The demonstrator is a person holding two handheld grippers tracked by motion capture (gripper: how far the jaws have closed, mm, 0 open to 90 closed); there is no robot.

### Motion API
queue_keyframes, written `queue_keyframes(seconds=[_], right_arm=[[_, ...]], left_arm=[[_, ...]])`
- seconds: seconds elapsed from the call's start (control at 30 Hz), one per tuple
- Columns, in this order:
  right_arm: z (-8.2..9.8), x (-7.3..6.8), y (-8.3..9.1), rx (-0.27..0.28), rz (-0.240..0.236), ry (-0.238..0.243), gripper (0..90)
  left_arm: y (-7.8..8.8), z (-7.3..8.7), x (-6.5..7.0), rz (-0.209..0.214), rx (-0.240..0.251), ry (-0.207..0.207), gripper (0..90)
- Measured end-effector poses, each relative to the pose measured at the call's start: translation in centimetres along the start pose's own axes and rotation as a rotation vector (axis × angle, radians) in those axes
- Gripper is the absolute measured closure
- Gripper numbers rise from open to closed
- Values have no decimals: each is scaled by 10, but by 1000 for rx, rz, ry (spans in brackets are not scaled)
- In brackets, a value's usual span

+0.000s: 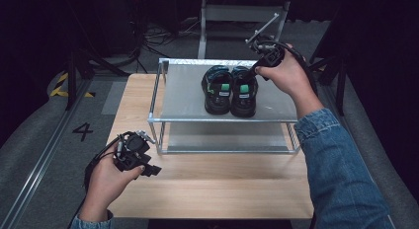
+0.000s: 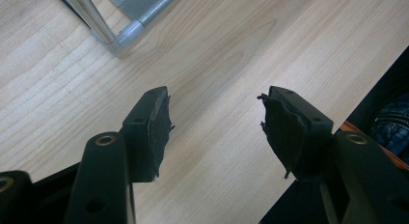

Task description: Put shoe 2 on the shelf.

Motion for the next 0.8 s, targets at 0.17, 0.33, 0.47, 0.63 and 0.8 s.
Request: queue_keyframes(seconds=[0.17,0.33,0.47,0.63,0.8], right_arm=[[2,3,-3,-17,23,-9,708],[5,3,-2,4,16,-20,633],[7,-1,7,33,26,-15,576],[15,-9,23,70,33,-5,556],[33,-22,40,80,57,16,555]], left_arm=[[-2,-1,2,5,-3,-4,425],[-1,-2,0,5,2,-5,424],[-2,-4,0,6,1,-11,424],[-4,-8,-1,8,5,-17,418],[-4,-9,-1,9,7,-19,415]])
Point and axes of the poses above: each handheld gripper's, and its own axes: y roughly backward along the jaws, z roughly out of its underside, x roughly to its right, the point moved 3 cm from there along -y, roughly forward along the jaws, and after that the axes turned 12 degrees about -z, right-handed, at the moved point
